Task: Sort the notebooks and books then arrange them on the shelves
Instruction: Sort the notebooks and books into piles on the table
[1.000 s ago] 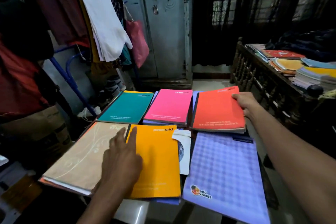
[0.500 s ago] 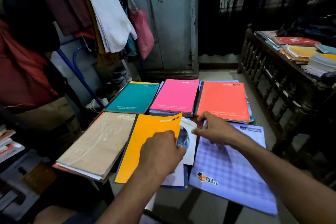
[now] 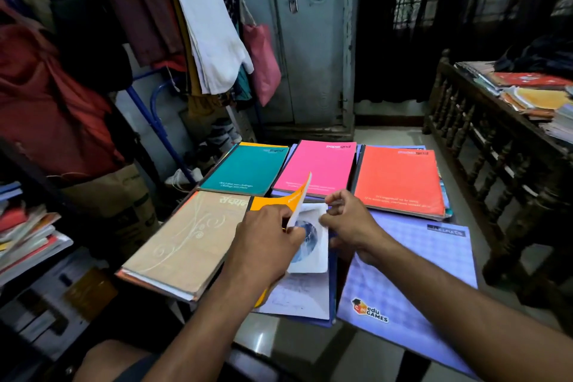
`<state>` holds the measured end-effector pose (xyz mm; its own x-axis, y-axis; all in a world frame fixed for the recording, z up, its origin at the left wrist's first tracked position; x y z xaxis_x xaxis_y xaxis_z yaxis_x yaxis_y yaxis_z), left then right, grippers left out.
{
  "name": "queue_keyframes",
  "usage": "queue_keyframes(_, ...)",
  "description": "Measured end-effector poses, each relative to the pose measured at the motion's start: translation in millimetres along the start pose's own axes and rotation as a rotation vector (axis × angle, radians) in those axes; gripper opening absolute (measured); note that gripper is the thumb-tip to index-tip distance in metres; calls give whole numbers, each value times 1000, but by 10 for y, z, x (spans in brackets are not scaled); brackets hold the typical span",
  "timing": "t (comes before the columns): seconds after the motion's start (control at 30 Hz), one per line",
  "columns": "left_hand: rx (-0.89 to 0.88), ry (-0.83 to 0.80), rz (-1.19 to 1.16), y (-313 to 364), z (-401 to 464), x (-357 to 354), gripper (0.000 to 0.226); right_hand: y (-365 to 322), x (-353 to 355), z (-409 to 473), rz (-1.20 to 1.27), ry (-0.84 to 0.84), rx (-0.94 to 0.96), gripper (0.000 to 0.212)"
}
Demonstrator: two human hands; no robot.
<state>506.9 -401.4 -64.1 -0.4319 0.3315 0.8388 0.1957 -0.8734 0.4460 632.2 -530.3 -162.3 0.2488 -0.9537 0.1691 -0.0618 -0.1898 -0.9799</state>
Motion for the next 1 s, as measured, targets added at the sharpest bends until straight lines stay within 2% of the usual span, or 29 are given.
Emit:
queue_keyframes(0.17, -58, -123, 35, 117, -145, -230, 24, -191, -127, -6, -316, -22, 243, 17)
queue_keyframes(0.27, -23, -255, -15, 5, -189, -353, 58, -131, 134, 38, -332, -87, 132, 12)
queue_keyframes(0.33, -36, -369, 0, -64, -244, -474, 74, -123, 400, 26, -373, -73, 182, 13)
queue_keyframes(0.4, -66, -441, 141, -149, -315, -614, 89, -74, 646, -82, -614, -33, 307, 14)
queue_keyframes(0.5, -117, -521, 301, -284, -483, -881, 103, 252, 823, -409, -977, -10, 459, 42)
queue_keyframes(0.57, -182, -524, 322, -324, -538, -970, 106, 481, 829, -606, -1048, -55, 519, 61)
queue_keyframes(0.63, -223, -529, 305, -344, -528, -973, 104, 545, 865, -644, -1035, -99, 554, 68)
queue_keyframes(0.77, -231, -529, 308, -312, -519, -971, 108, 438, 930, -584, -997, -126, 578, 67)
queue_keyframes(0.83, -221, -508, 297, -280, -558, -982, 106, 384, 935, -542, -965, -114, 553, 59)
queue_keyframes(0.9, -220, -475, 268, -273, -584, -968, 104, 230, 997, -426, -954, 1, 617, 47)
queue_keyframes(1.0, -151, -340, 197, -366, -490, -852, 105, 62, 1195, -85, -1158, 222, 712, 33)
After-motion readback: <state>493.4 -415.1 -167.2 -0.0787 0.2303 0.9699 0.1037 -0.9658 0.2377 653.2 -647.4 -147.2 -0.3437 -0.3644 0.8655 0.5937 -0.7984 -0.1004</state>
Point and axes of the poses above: each hand's wrist, its own z-axis towards the middle knuckle, its own x-axis out of the back of the hand, y = z × x, the point moved 8 cm from there along z, towards the middle knuckle, and after that the axes turned 7 degrees about y, right-handed, at the moved point
